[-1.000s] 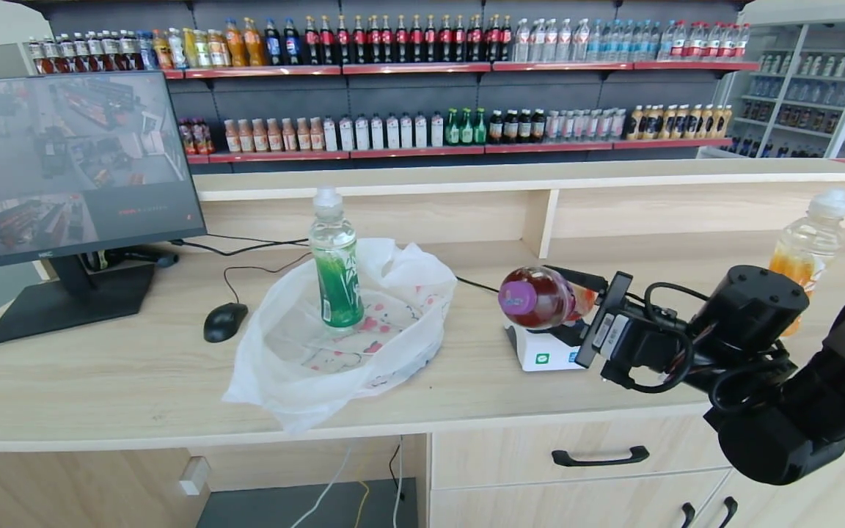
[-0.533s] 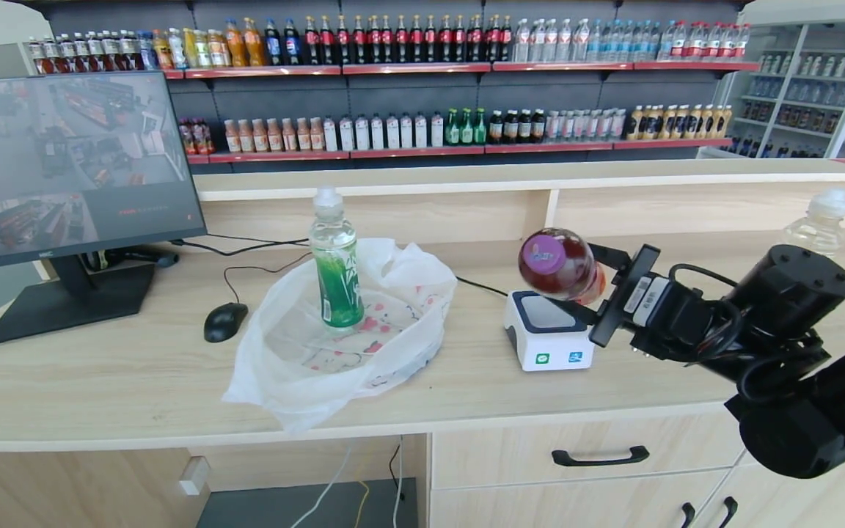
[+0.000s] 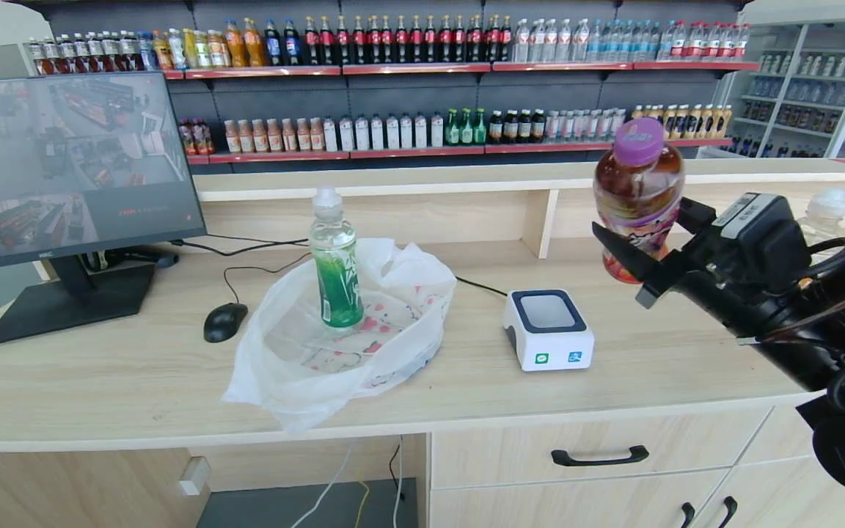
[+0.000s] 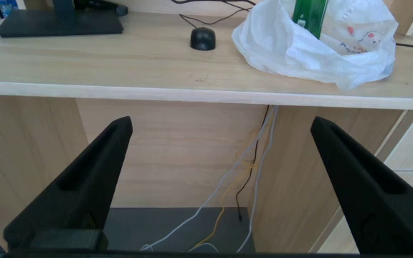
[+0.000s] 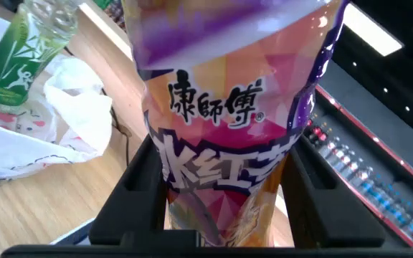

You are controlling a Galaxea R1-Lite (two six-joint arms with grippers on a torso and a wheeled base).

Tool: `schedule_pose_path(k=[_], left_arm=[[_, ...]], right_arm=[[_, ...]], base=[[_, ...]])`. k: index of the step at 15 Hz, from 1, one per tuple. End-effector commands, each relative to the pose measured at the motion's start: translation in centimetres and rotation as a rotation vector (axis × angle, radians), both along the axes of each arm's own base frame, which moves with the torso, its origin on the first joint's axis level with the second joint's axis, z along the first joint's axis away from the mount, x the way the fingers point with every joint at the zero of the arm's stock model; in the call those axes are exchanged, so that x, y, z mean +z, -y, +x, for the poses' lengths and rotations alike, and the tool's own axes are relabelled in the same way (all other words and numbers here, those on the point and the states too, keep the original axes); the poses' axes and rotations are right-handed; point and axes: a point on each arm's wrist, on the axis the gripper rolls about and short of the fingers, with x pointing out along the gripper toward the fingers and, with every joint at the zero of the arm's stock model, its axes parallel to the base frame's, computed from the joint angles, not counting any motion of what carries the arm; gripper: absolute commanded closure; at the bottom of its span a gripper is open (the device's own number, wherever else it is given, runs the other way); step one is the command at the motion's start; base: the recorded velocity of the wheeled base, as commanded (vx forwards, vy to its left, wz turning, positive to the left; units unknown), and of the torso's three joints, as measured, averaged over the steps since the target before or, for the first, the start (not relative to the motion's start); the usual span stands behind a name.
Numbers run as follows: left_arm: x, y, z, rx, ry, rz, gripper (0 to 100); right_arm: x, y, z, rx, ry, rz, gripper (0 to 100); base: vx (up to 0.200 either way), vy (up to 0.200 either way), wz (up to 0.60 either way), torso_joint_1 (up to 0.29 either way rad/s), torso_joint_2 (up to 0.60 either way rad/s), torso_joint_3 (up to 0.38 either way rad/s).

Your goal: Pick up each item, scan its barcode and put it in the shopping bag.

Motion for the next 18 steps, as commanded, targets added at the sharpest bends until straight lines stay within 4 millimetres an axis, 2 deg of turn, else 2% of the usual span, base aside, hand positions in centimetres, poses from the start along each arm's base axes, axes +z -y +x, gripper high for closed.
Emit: schedule_pose_path(k=[1,4,7,10,12,18], left_arm=[[0.0,0.0,0.0,0.0,0.0,0.0,0],[0.0,0.0,0.0,0.0,0.0,0.002,0],[0.0,0.0,0.0,0.0,0.0,0.002,0],[0.0,0.0,0.0,0.0,0.0,0.0,0],[0.0,0.0,0.0,0.0,0.0,0.0,0],[0.0,0.0,0.0,0.002,0.0,0.0,0]], right_arm=[[0.9,0.6,-2.2,-0.02,-0.026,0.096,100],[1.8,1.1,-2.8,-0.061,-0.097,0.324,100],[1.8,1.5,-3.1,-0.081,-0.162,0.494,100],[0.6,1.5,-3.3,-0.084,-0.229,0.522,100],[1.5,1.8,-2.6,-0.105,-0.189,0.554,100],[0.9,2.0,-1.7,-0.178,-0.209,0.619,100]], base=[[0.0,0.0,0.0,0.0,0.0,0.0],[0.0,0.0,0.0,0.0,0.0,0.0],[0.0,0.0,0.0,0.0,0.0,0.0],[0.0,0.0,0.0,0.0,0.0,0.0],[0.0,0.0,0.0,0.0,0.0,0.0],[0.0,0.0,0.0,0.0,0.0,0.0]])
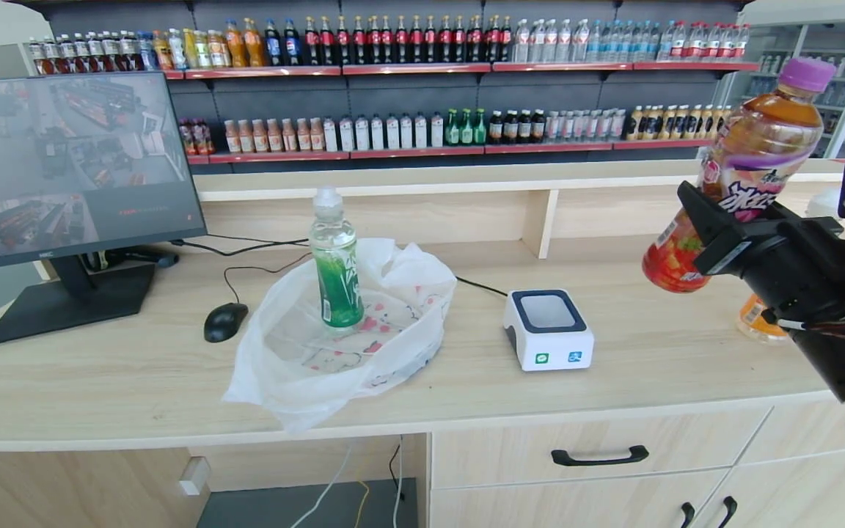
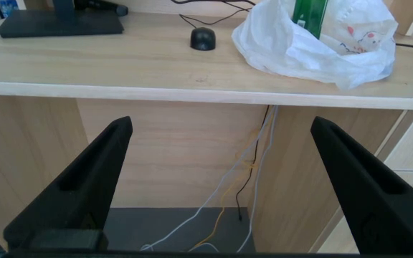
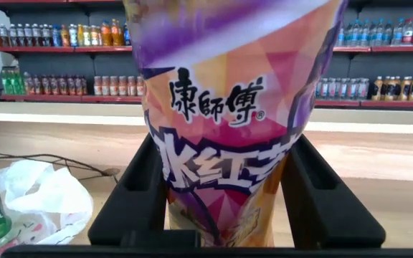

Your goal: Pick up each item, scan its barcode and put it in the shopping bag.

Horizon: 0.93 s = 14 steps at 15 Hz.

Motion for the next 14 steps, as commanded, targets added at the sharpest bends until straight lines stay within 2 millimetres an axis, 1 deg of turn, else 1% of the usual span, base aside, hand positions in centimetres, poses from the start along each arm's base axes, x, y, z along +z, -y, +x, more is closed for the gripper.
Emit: schedule_pose_path(k=[1,5,6,7,11,14], left_arm=[[0.0,0.0,0.0,0.0,0.0,-0.003,0],[0.0,0.0,0.0,0.0,0.0,-0.004,0],[0.0,0.0,0.0,0.002,0.002,-0.004,0],[0.0,0.0,0.0,0.0,0.0,-0.004,0],[0.0,0.0,0.0,0.0,0.0,-0.004,0],[0.0,0.0,0.0,0.0,0.0,-0.003,0]], right_arm=[[-0.5,-0.1,0.5,-0.001,-0.016,-0.007,100],[-0.9,-0.6,1.5,0.007,-0.03,-0.002,100],[-0.7,-0.6,1.8,0.007,-0.019,0.002,100],[0.0,-0.8,2.2,0.005,0.011,0.007,100],[-0.6,-0.8,2.4,0.01,-0.015,0.008,100],[-1.7,-1.1,2.2,0.029,-0.06,0.01,100]], base=[[0.0,0.2,0.0,-0.002,0.0,-0.007],[0.0,0.2,0.0,0.001,0.0,0.001],[0.0,0.2,0.0,0.012,0.0,0.002],[0.0,0.2,0.0,-0.002,0.0,0.007],[0.0,0.2,0.0,0.001,0.0,0.002],[0.0,0.2,0.0,0.002,0.01,0.004]])
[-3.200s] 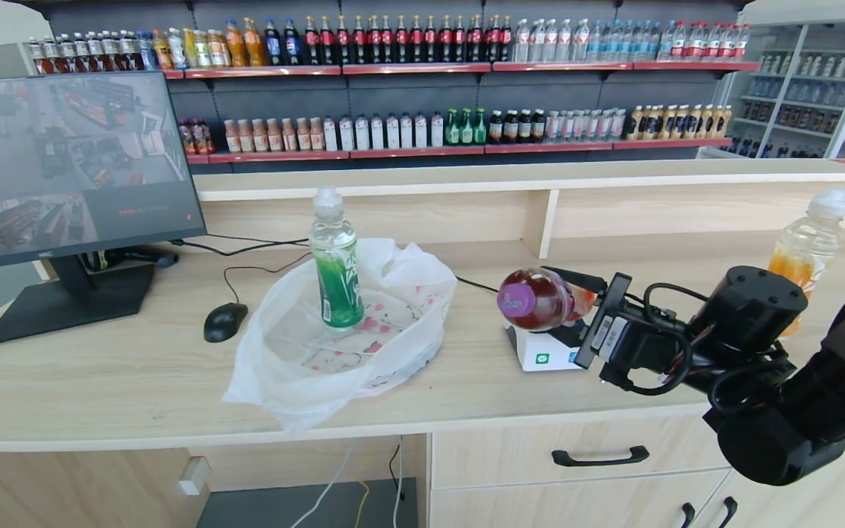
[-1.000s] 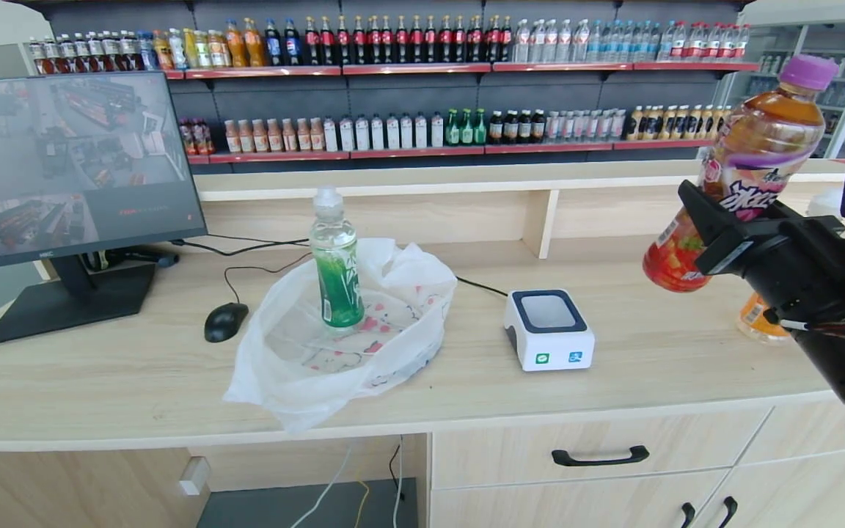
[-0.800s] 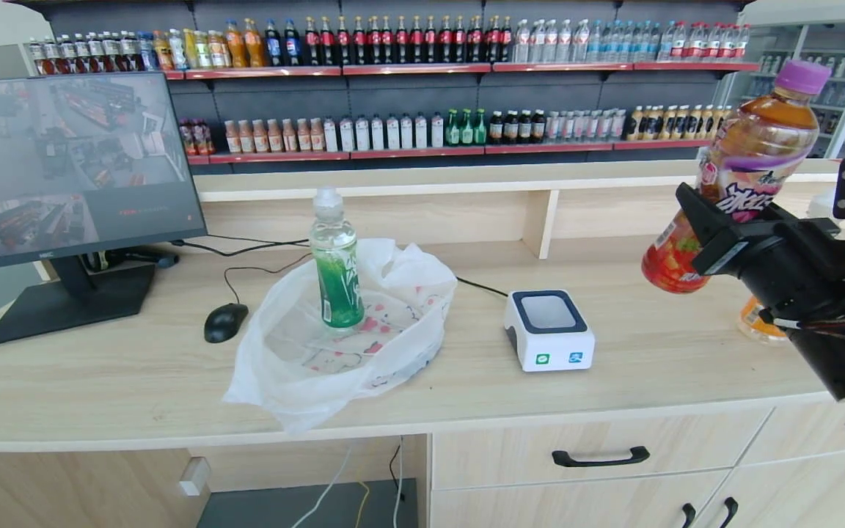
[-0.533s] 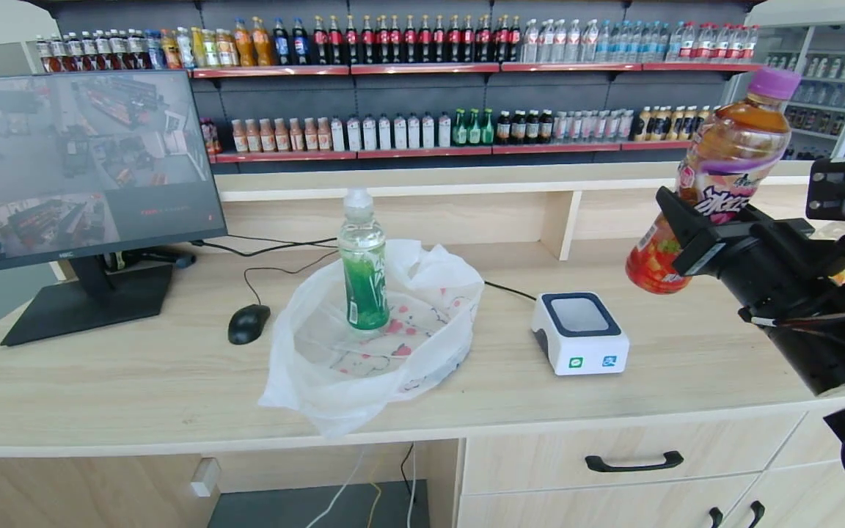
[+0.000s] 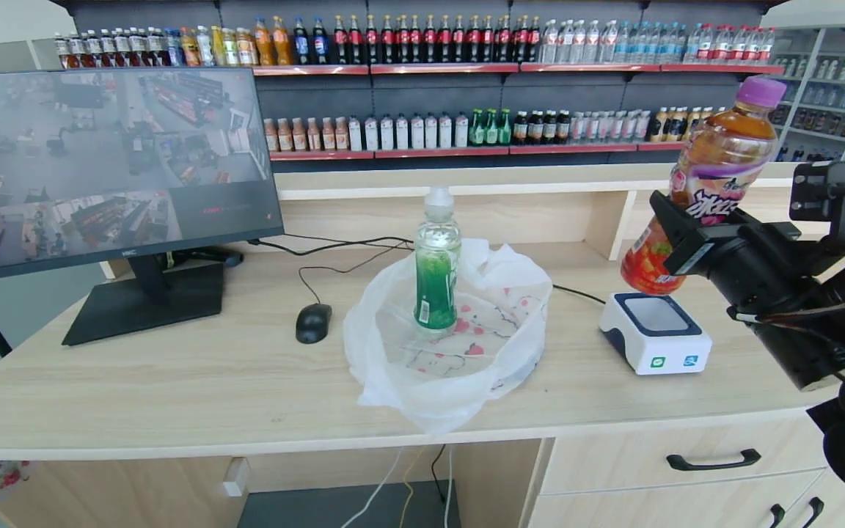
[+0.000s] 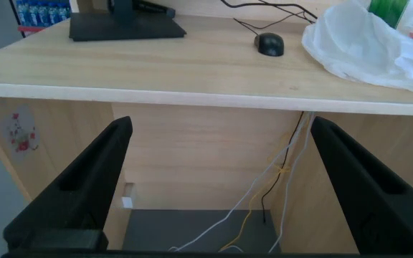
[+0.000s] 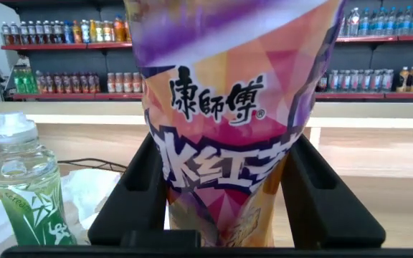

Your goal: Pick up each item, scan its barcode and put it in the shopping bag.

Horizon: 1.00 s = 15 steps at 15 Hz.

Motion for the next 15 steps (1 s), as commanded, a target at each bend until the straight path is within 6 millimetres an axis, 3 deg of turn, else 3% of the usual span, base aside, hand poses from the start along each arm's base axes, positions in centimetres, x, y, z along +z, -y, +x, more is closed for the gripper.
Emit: schedule_pose_path(k=[1,11,15], left_arm=[[0.0,0.0,0.0,0.0,0.0,0.0,0],[0.0,0.0,0.0,0.0,0.0,0.0,0],[0.0,0.0,0.0,0.0,0.002,-0.002,0]], right_arm=[[-0.8,-0.7,0.0,0.027,-0.029,-0.001,100],[-3.5,-4.7,4.0,0.114,-0.076,-0.015,100],[-4.9,-8.5,4.5,0.21,-0.096,-0.026,100]], base=[[0.0,0.2,0.0,-0.002,0.0,0.002],[0.0,0.0,0.0,0.0,0.0,0.0],[0.0,0.0,0.0,0.0,0.0,0.0]])
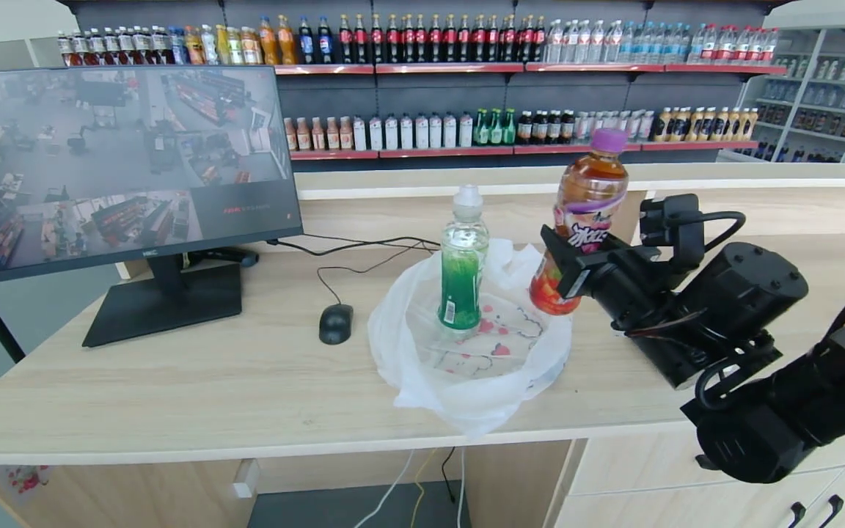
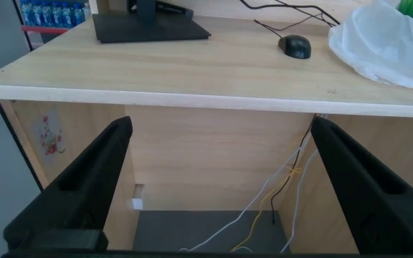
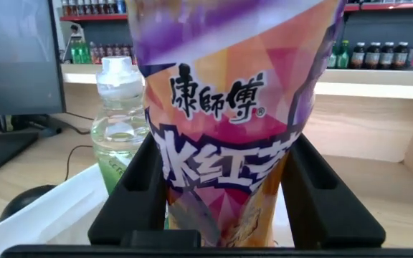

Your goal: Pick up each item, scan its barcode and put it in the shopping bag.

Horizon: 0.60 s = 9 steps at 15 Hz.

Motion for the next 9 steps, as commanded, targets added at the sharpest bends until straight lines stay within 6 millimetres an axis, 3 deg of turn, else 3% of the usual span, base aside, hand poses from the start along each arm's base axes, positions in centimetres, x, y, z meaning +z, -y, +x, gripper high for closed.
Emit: schedule_pose_path(k=[1,3,9], left_arm=[[0.0,0.0,0.0,0.0,-0.001,-0.001,0],[0.0,0.0,0.0,0.0,-0.001,0.001,0],[0.0,0.0,0.0,0.0,-0.001,-0.001,0]], right_arm=[[-2.0,-2.0,1.4,0.031,-0.032,-0.015,100],[-3.8,-2.7,2.7,0.027,-0.058,-0.03,100],[-5.6,-3.3,4.4,0.02,-0.07,-0.054,100]], base=[[0.0,0.0,0.0,0.0,0.0,0.0],[0.0,0.0,0.0,0.0,0.0,0.0],[0.0,0.0,0.0,0.0,0.0,0.0]])
